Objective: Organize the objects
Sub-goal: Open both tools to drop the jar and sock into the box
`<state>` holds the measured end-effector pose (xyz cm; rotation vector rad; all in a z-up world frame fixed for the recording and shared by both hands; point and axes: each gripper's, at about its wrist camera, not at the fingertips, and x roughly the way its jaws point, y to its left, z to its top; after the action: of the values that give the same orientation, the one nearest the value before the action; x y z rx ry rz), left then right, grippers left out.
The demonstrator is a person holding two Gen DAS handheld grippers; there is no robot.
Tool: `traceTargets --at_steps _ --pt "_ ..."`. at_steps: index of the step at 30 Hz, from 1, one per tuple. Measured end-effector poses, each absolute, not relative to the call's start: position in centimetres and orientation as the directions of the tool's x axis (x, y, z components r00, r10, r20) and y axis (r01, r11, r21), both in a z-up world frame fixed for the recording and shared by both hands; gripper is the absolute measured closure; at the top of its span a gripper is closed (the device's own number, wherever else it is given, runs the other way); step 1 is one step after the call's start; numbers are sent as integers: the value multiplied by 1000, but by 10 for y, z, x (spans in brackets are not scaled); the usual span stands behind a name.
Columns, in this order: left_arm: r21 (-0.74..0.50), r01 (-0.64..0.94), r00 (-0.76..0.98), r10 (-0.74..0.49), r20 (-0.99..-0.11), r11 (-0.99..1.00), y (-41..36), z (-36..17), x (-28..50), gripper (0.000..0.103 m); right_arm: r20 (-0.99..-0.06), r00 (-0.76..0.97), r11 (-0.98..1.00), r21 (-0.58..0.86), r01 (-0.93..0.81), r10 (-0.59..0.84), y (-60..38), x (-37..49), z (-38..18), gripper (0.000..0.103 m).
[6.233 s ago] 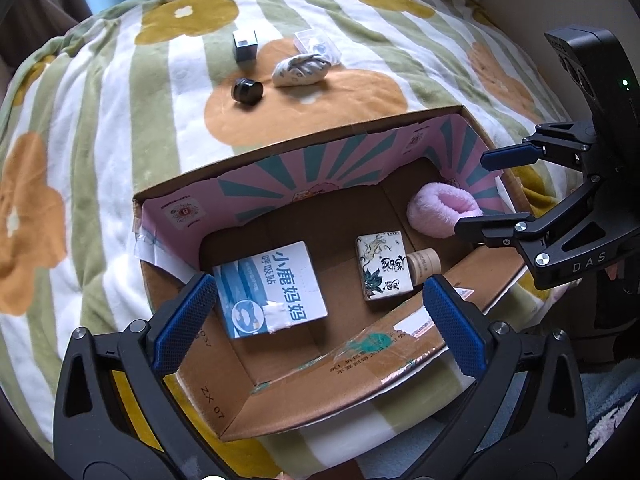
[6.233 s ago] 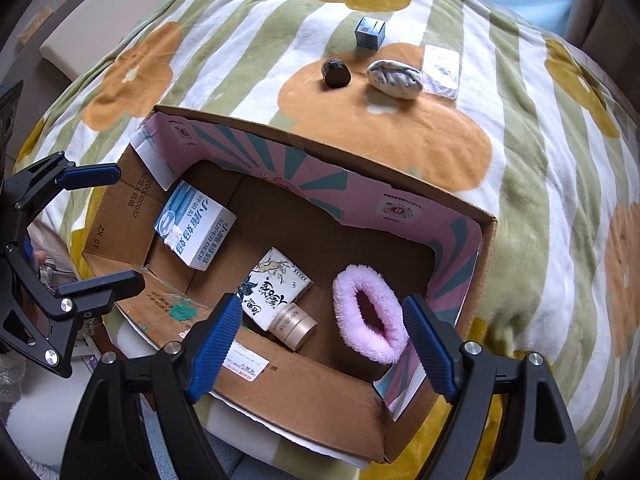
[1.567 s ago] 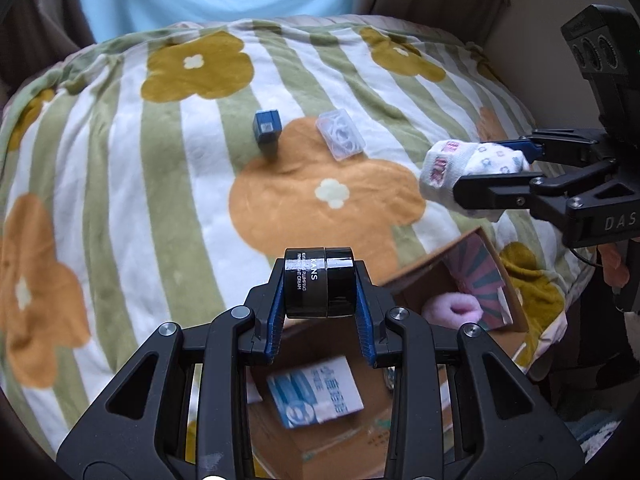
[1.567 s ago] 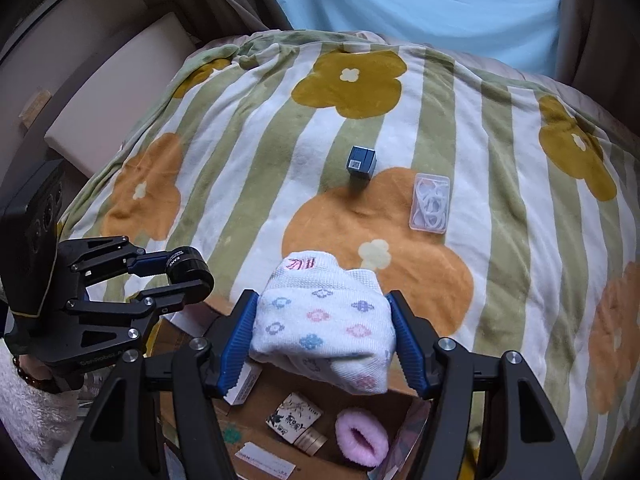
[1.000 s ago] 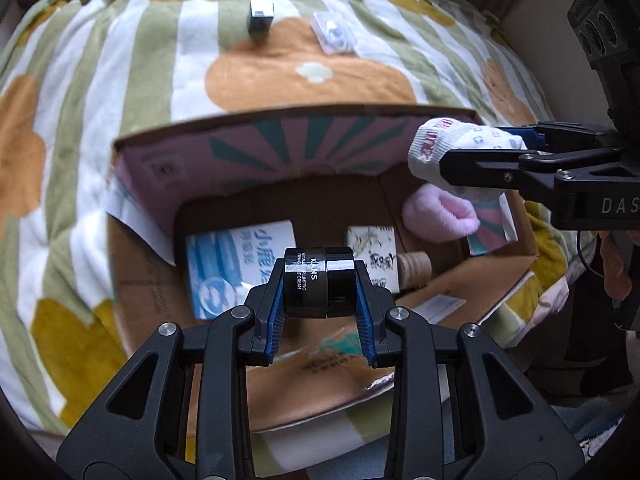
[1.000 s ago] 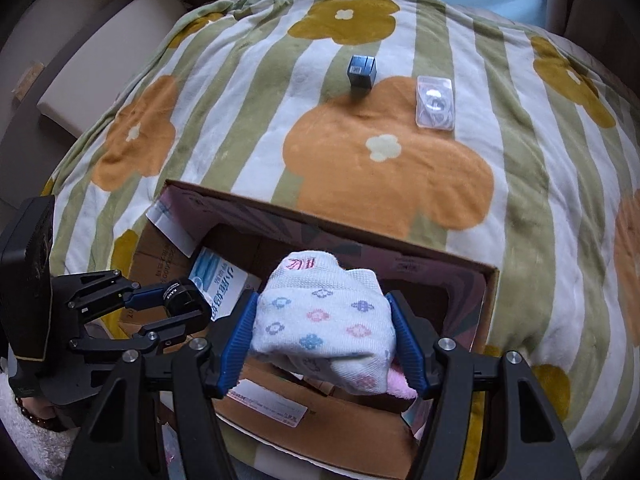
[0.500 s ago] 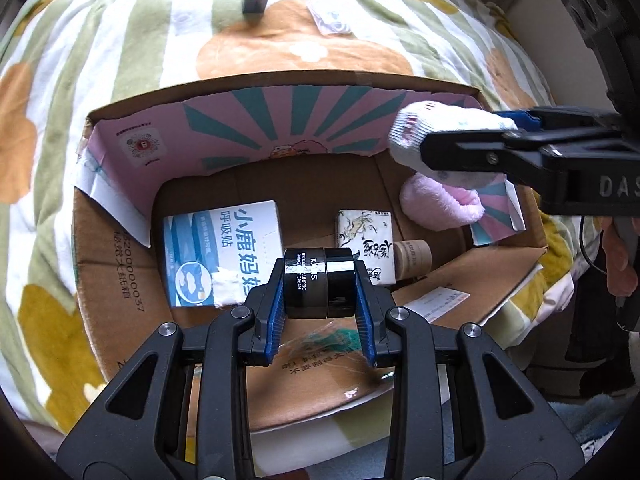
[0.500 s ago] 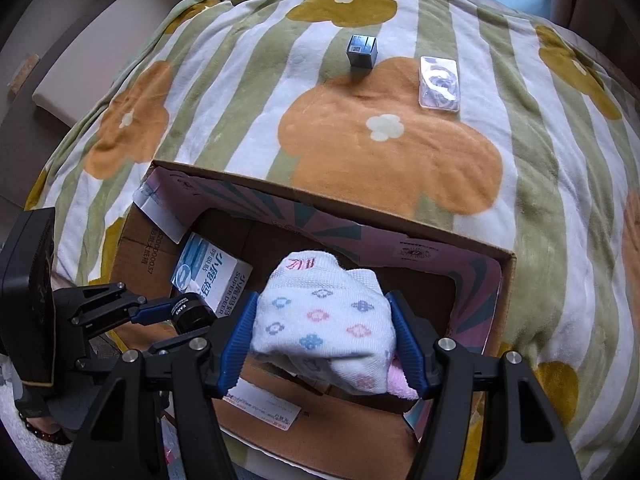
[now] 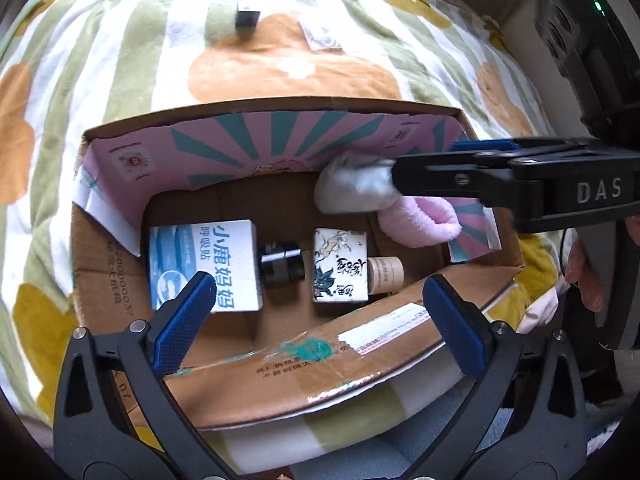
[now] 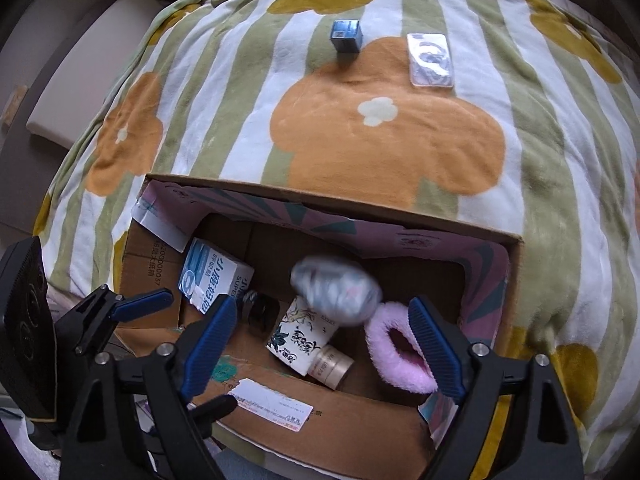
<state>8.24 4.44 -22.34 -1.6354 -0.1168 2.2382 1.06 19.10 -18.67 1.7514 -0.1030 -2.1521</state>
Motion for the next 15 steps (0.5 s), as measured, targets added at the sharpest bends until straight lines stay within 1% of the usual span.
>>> traceTargets --at_steps 1,3,9,15 --pt "-278 -239 -259 337 -905 -930 44 -223 83 0 -933 -162 -933 284 221 -322 195 11 -186 10" --pt "-283 -230 -260 339 -904 -931 42 -220 82 0 -935 -158 -936 283 210 -318 200 13 -185 8" --pt "-291 -206 -257 339 -905 -934 34 -215 84 0 -952 -148 -940 226 256 -269 200 18 -183 8" --pt "-282 -196 -246 325 -913 -939 30 -216 80 0 -953 -146 -942 223 251 -264 201 17 -182 8"
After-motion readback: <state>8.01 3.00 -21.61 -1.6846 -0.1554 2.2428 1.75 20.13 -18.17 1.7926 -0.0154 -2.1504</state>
